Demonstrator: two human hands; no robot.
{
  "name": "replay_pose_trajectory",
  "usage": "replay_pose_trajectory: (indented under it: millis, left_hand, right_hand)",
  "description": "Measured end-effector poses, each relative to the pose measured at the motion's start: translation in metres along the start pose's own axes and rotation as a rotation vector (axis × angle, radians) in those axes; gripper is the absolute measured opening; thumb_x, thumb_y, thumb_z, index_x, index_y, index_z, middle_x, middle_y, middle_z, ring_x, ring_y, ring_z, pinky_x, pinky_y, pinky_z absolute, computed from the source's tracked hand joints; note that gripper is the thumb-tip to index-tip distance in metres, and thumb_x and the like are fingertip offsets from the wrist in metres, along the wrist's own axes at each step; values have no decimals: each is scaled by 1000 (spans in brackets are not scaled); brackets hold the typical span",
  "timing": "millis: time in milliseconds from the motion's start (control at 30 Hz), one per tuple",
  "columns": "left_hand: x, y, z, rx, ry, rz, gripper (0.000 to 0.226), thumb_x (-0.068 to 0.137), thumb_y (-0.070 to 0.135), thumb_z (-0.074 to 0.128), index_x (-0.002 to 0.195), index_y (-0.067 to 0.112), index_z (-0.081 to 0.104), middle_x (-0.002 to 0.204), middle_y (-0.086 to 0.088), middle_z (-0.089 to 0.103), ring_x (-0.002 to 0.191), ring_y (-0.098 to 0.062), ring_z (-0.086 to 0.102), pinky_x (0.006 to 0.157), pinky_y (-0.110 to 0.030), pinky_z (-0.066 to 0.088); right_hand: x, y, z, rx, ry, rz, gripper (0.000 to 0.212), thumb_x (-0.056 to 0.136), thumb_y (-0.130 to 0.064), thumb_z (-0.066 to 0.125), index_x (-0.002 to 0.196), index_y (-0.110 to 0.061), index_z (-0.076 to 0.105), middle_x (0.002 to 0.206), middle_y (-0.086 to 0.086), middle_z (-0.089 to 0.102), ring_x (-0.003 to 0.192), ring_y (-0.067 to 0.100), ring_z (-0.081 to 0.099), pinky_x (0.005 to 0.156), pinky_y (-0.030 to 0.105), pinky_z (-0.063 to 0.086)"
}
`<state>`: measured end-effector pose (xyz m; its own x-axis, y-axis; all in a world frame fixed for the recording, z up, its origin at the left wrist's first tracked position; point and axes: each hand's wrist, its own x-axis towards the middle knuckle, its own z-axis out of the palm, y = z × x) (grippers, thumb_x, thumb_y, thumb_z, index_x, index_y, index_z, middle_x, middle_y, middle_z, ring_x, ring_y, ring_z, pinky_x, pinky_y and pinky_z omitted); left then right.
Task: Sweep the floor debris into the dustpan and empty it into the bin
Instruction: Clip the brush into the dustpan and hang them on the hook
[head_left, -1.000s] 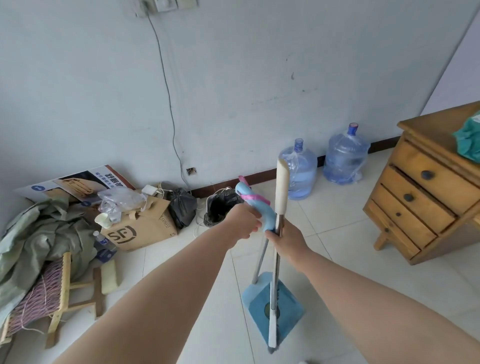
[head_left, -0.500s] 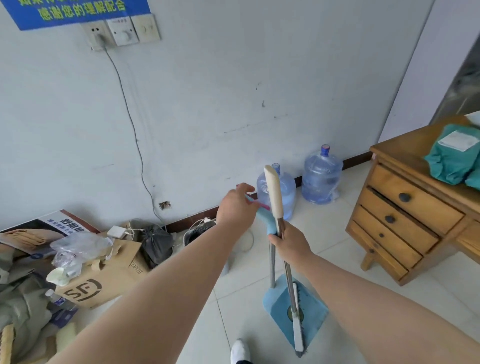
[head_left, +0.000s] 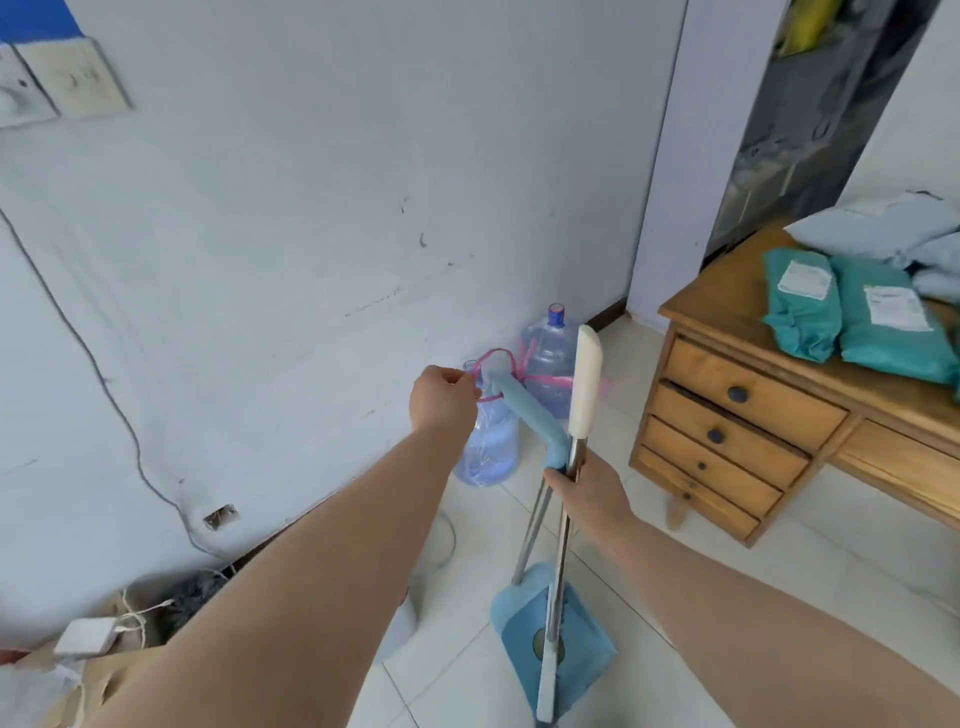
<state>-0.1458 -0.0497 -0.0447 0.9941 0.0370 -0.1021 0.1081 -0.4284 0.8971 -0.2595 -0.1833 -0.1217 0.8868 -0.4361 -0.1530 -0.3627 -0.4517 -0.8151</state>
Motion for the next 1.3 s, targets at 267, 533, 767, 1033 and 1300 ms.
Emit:
replay_pose_trajectory:
  millis: [267,533,767,1033,1300]
  left_hand:
    - [69,36,40,-190,-111,-44,10,88,15,62,95,15,69,52,9,63,39,0,56,83,-36,59]
    - [159,73,105,-136,-122,-55,10,90,18,61,84,15,69,75,0,68,58,-13,60,83,-41,59]
    - [227,123,170,-115,-201,-15,21,88,17,62,68,25,64,68,-2,69,63,-17,64,82,-42,59]
    - [312,161,239,-149,-313,16,20,88,12,62,70,20,65,64,-1,67,58,-14,62,80,-36,60]
    - [427,191,303,-129,-525,61,13,89,12,62,78,15,69,65,-3,67,63,-19,62,75,-33,61]
  right_hand:
    - [71,-6,3,-45,110,7,14,93,-27,60,85,-26,49,65,-8,53,66,16,56,57,25,42]
    - [174,0,-11,-39,127,63,14,94,-36,58,88,-25,52,71,-9,57,76,18,63,70,31,53]
    - [261,-6,-44,-75,163,81,13,95,-32,58,89,-23,51,77,-3,60,75,19,62,62,24,45]
    - [358,-3,-63,-50,274,154,14,93,-28,63,88,-23,50,73,-7,55,71,17,57,53,19,36]
    - [467,-16,-64,-17,423,290,10,95,-24,62,101,-19,57,72,-9,55,69,16,60,49,18,38]
